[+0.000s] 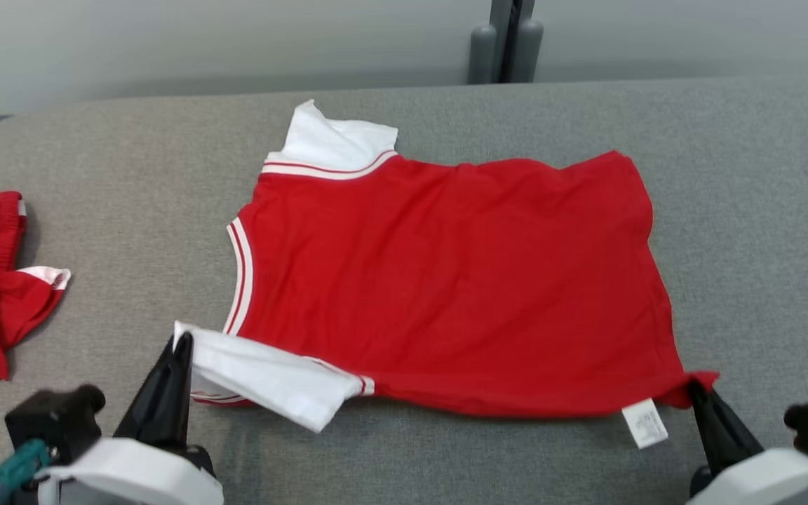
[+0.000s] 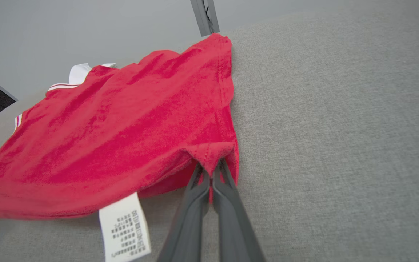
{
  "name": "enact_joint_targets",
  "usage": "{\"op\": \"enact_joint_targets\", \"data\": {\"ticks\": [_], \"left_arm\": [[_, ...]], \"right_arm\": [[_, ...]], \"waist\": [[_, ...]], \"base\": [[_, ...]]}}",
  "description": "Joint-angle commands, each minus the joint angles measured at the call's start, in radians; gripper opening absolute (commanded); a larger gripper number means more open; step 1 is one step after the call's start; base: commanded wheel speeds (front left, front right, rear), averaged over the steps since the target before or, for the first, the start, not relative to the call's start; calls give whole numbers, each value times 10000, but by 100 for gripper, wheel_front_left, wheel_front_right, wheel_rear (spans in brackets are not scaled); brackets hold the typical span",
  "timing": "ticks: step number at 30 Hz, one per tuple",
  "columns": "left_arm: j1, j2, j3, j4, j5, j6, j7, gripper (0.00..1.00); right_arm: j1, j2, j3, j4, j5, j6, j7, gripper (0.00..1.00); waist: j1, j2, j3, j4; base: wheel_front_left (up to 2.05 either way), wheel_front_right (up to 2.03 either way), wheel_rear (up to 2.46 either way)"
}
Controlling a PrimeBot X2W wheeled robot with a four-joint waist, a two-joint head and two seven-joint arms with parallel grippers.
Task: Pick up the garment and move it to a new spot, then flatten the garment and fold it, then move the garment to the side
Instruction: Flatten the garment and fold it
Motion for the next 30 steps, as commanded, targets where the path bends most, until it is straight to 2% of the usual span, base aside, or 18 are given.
{"op": "enact_joint_targets", "data": {"ticks": [1, 7, 13, 14, 15, 16, 17, 21, 30], "left_arm": [[-353, 80, 49, 189, -92, -106, 35, 0], [-1666, 247, 132, 1197, -285, -582, 71, 0], [-2518, 92, 93, 2301, -512, -906, -193, 0], [-2625, 40, 78, 2462, -559, -981, -302, 28], [-2723, -2, 56, 2611, -598, -1080, -412, 84], [-2781, -21, 56, 2754, -553, -1141, -596, 100], [-2809, -72, 59, 2901, -566, -1202, -742, 100], [-2699, -252, 170, 3358, -491, -1332, -1663, 100], [-2254, -367, 301, 3517, 508, -1011, -3769, 100]], "right_arm": [[-320, -22, -9, 82, -21, 3, 68, 0], [-1711, -333, 176, 636, 7, 3, 199, 0], [-2837, -579, 408, 1457, 188, 3, -14, 0], [-2940, -637, 464, 1576, 213, 3, -54, 0], [-3041, -660, 542, 1663, 263, 3, -122, 37], [-3115, -660, 605, 1738, 298, 3, -206, 76], [-3142, -691, 659, 1775, 294, 3, -293, 100], [-2982, -738, 908, 1615, 207, 3, -1135, 100], [-2407, -829, 1106, 779, -709, 3, -3061, 100]], "waist": [[0, 0, 267, -112], [0, 0, 971, -280], [0, 0, 1379, -341], [0, 0, 1421, -328], [0, 0, 1458, -322], [0, 0, 1476, -320], [0, 0, 1488, -312], [0, 0, 1364, -317], [0, 0, 822, -382]], "base": [[0, 0, 0], [0, 0, 0], [0, 0, 0], [0, 0, 0], [0, 0, 0], [0, 0, 0], [0, 0, 0], [0, 0, 0], [0, 0, 0]]}}
